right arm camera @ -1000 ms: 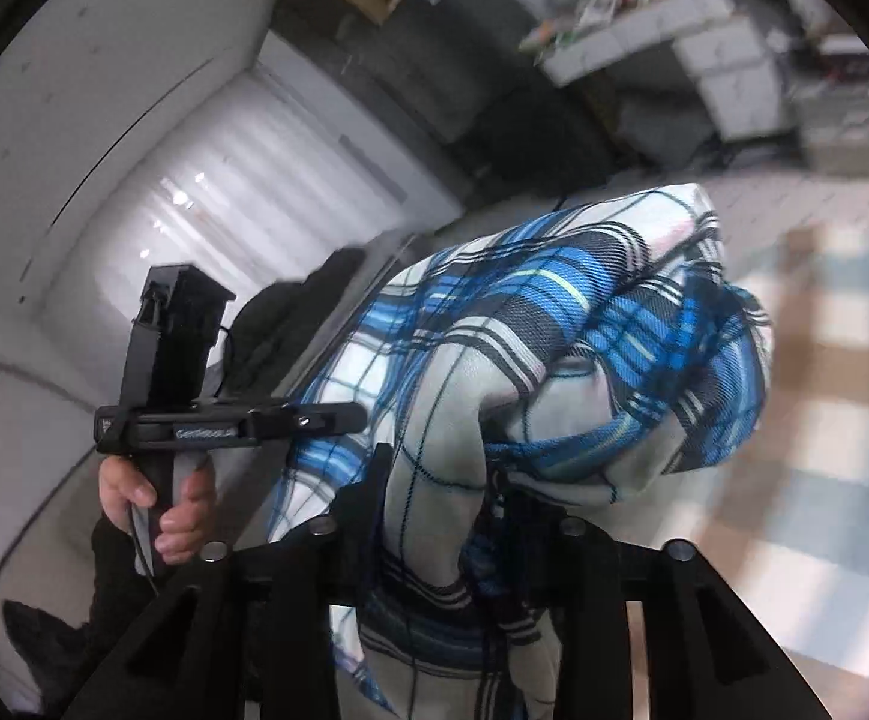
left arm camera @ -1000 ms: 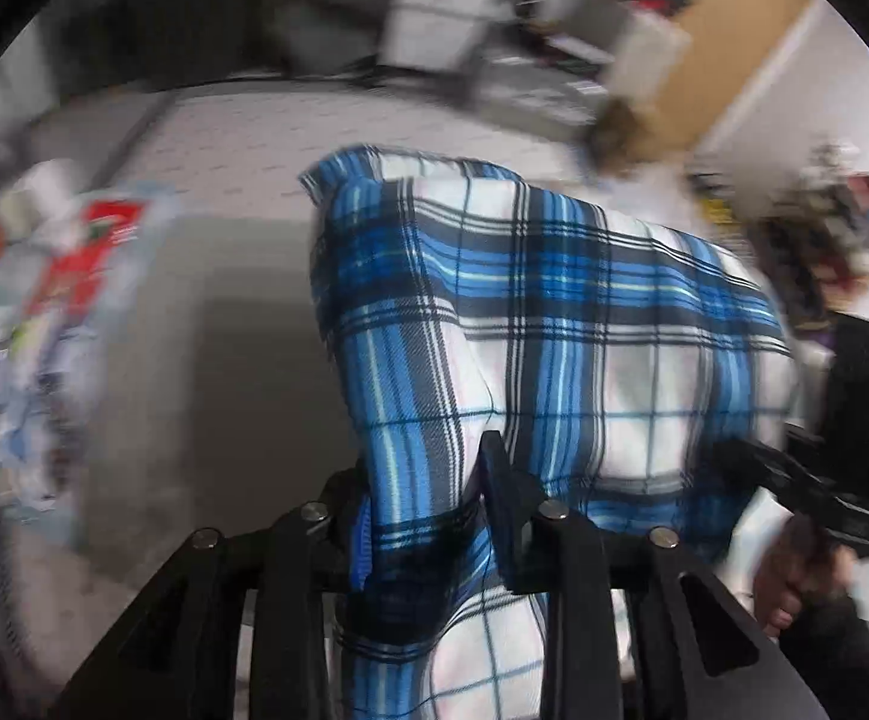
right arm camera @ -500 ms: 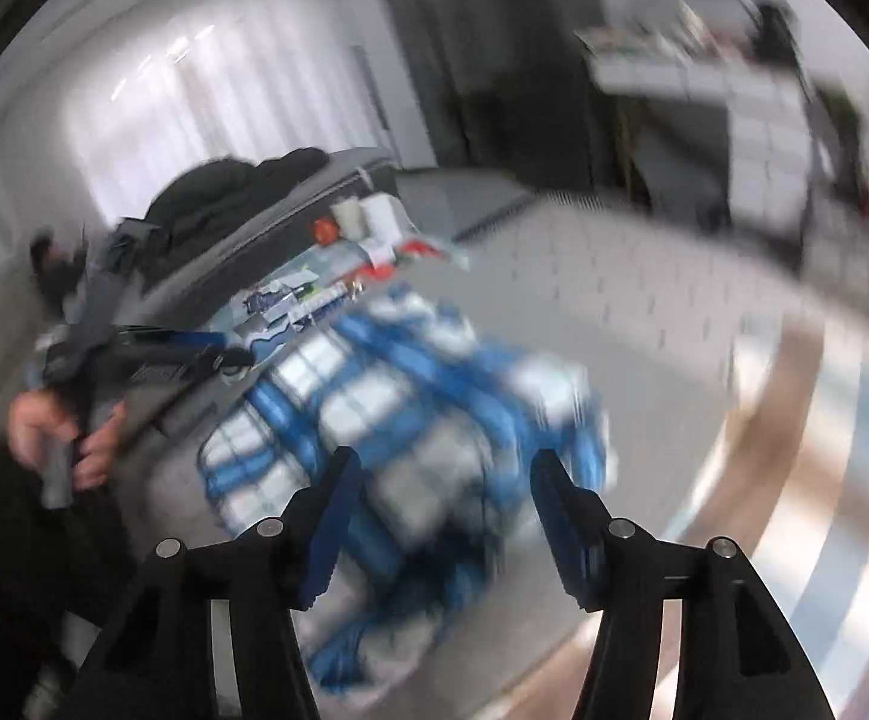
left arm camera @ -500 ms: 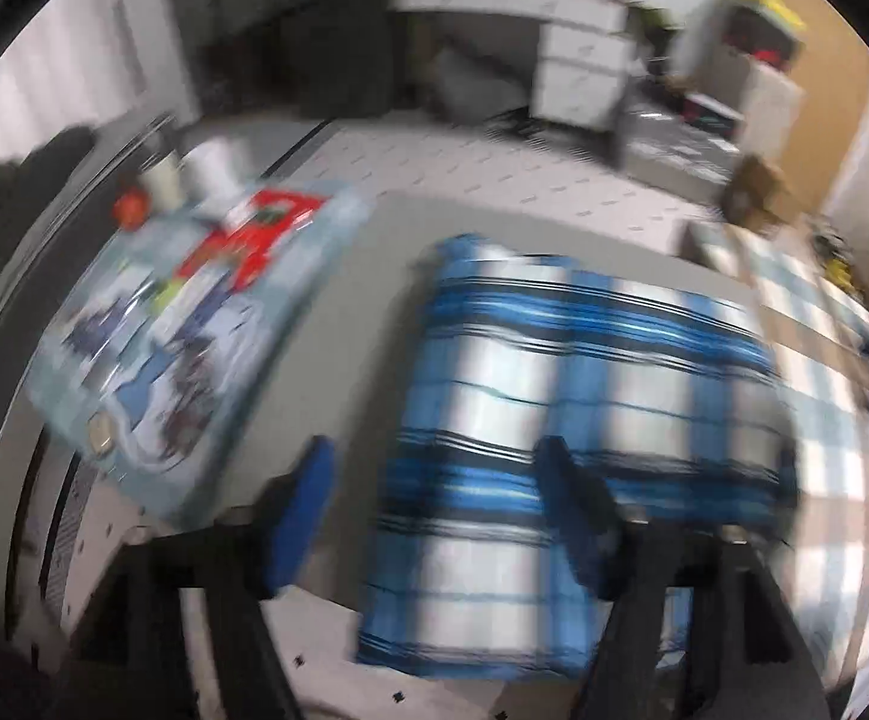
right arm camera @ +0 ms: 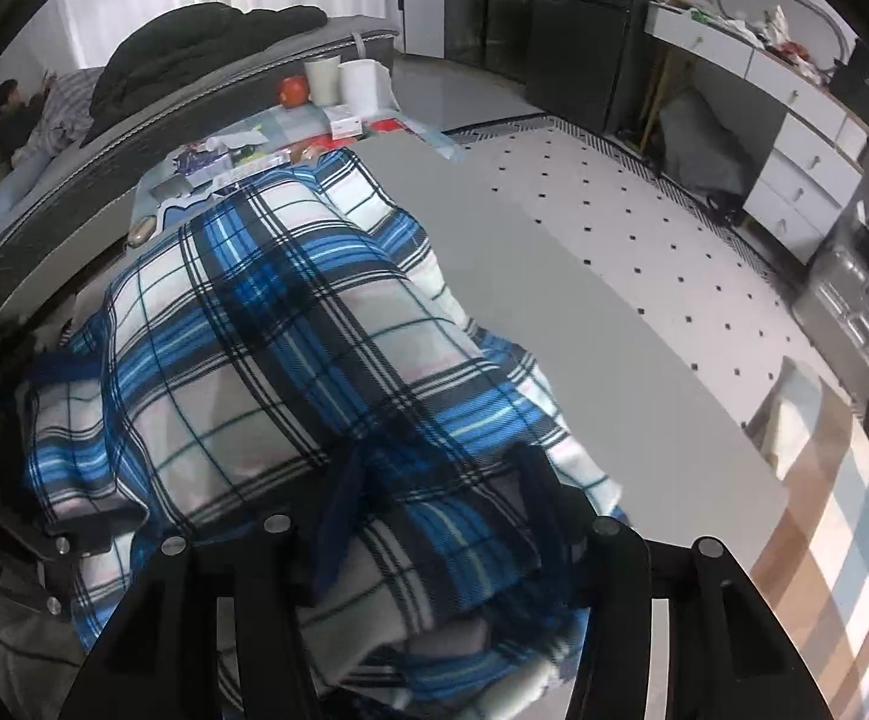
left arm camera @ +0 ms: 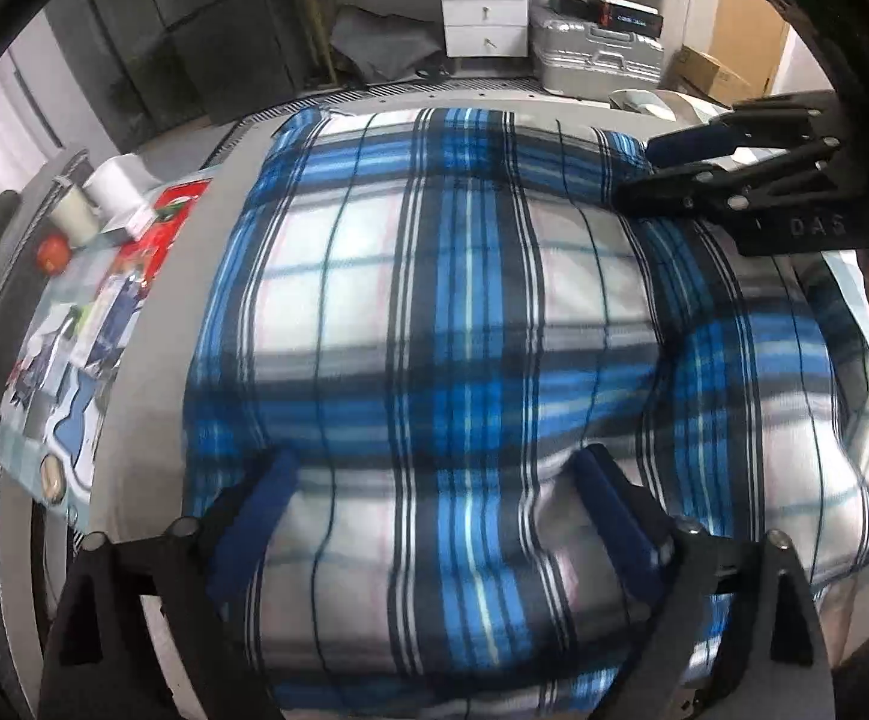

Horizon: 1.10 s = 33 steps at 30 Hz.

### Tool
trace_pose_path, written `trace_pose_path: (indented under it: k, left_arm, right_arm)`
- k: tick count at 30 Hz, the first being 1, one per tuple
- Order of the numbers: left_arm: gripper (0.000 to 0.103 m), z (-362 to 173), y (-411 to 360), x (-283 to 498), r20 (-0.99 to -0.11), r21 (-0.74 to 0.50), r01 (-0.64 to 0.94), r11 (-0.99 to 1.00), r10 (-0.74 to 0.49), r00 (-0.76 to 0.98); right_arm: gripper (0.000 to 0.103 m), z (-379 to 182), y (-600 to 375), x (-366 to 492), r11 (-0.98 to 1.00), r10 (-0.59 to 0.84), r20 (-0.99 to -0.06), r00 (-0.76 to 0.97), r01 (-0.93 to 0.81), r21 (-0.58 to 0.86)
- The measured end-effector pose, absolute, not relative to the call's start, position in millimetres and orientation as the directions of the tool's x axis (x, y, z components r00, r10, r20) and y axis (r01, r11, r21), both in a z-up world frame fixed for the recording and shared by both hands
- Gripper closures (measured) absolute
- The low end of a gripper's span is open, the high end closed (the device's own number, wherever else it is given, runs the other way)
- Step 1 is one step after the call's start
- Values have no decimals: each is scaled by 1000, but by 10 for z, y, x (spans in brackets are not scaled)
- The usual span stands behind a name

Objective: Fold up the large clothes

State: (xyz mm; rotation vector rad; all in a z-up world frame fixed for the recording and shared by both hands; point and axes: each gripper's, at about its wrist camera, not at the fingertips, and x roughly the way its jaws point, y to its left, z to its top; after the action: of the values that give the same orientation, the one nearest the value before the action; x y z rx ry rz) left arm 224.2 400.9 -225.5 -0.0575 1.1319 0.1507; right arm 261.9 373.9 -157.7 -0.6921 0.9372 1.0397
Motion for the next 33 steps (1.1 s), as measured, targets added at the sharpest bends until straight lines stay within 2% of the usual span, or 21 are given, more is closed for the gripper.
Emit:
trace_pose_path:
  k: [2,3,6,9,10,11,12,13,16,19,21,24,27,29,31,33]
  left_arm:
    - [4,-2235,4069,2404,-909,27,-148,989,85,407]
    - [1,-2236,4071,2527,-911,27,-147,989,85,404]
    - [1,-2196,4019,2750,-908,19,-141,990,77,412]
    - [1,-2185,4058,2736,-908,12,-135,991,67,413]
    - [1,-2161,4052,2693,-908,18,-133,991,72,412]
    - [2,-2124,4043,2617,-906,26,-139,990,81,414]
    - [5,-2093,4042,2511,-907,21,-143,990,79,414]
    - [5,-2067,4052,2417,-906,15,-142,990,73,416]
    - [5,-2055,4080,1992,-900,4,-151,988,70,431]
    - [5,-2218,4072,1958,-907,-4,-166,986,66,416]
    - [5,-2208,3998,1871,-902,36,-152,988,98,420]
    - [6,-2007,4030,1910,-906,8,-166,986,77,416]
    - [6,-1656,4040,2075,-860,23,-173,985,108,499]
    - [6,-1505,4065,2321,-835,44,-167,985,128,536]
    - [6,-1530,4153,2633,-846,41,-192,981,136,516]
    - [6,-1792,4260,2956,-903,-39,-213,976,57,427]
  right_arm:
    - [52,-1565,3866,2679,397,391,-892,227,-916,-59]
    - [48,-1564,3871,2750,417,386,-890,244,-906,-67]
    - [33,-1543,3886,3008,471,370,-889,270,-879,-71]
    - [33,-1437,3837,3111,500,383,-885,266,-865,-44]
    - [45,-1354,3787,3056,498,409,-876,256,-867,-21]
    - [52,-1269,3734,2995,491,436,-865,248,-871,-2]
    - [58,-1187,3679,2889,471,460,-852,250,-882,-4]
    - [59,-1109,3633,2767,433,494,-839,230,-901,8]
    - [59,-1101,3510,2310,246,546,-833,89,-967,58]
    - [60,-1445,3417,1937,155,478,-874,88,-988,-15]
    - [58,-1493,3286,1819,149,490,-863,124,-987,-58]
    - [57,-1444,3093,1770,165,479,-872,96,-986,-17]
    - [57,-1493,2936,1722,192,461,-885,70,-981,23]
    - [57,-1444,2747,1687,229,501,-864,62,-972,63]
    - [57,-1312,2534,1676,267,564,-825,38,-954,138]
    - [57,-1142,2176,1705,307,640,-768,10,-920,244]
